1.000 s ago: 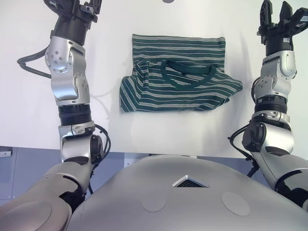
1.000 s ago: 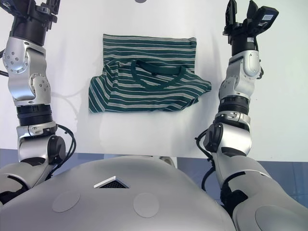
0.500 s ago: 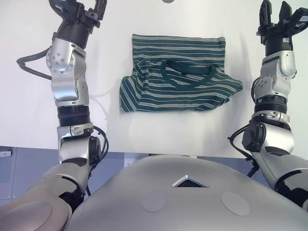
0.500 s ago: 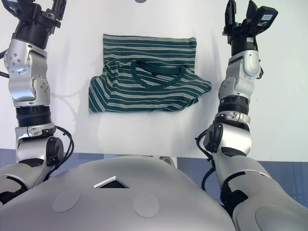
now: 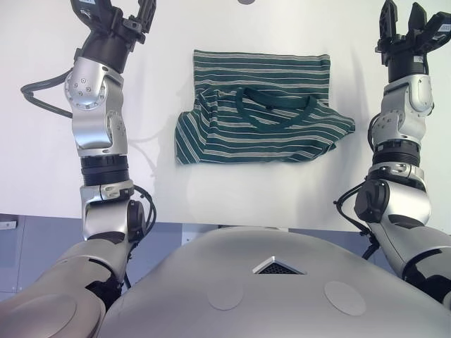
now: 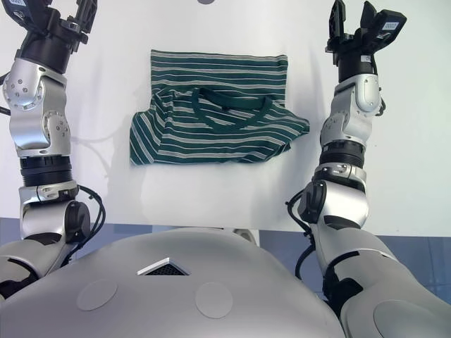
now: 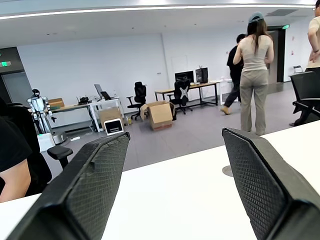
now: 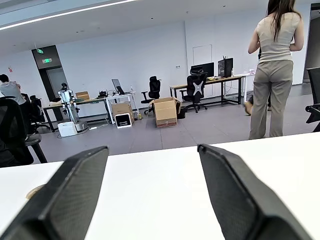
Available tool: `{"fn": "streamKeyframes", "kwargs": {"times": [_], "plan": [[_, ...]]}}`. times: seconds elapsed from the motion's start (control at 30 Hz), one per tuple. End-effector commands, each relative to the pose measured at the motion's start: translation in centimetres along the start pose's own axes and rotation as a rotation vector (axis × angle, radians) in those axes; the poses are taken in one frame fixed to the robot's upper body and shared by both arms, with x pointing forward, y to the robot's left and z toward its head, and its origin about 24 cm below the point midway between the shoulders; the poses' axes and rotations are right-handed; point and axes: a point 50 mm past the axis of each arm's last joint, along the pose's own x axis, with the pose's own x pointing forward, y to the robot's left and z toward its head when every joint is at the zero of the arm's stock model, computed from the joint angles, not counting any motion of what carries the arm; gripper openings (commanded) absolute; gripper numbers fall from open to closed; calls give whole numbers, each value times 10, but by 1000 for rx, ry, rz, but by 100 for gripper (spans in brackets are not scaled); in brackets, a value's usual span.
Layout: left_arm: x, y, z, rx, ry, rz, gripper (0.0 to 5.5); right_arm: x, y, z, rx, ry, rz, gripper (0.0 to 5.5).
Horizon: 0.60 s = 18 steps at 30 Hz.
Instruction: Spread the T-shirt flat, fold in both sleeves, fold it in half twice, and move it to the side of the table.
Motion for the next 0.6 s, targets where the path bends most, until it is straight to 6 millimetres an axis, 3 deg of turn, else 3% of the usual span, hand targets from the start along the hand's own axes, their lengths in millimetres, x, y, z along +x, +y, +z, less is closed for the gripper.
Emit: {"fn": "streamKeyframes", "kwargs": {"times": [0.03, 0.6], "plan": [[-3, 1, -4, 4, 31, -15, 341, -3, -4, -4, -14, 31, -8, 331], [-1, 2, -2, -5, 32, -3, 341, -2, -3, -3, -16, 28, -8, 331]]}}
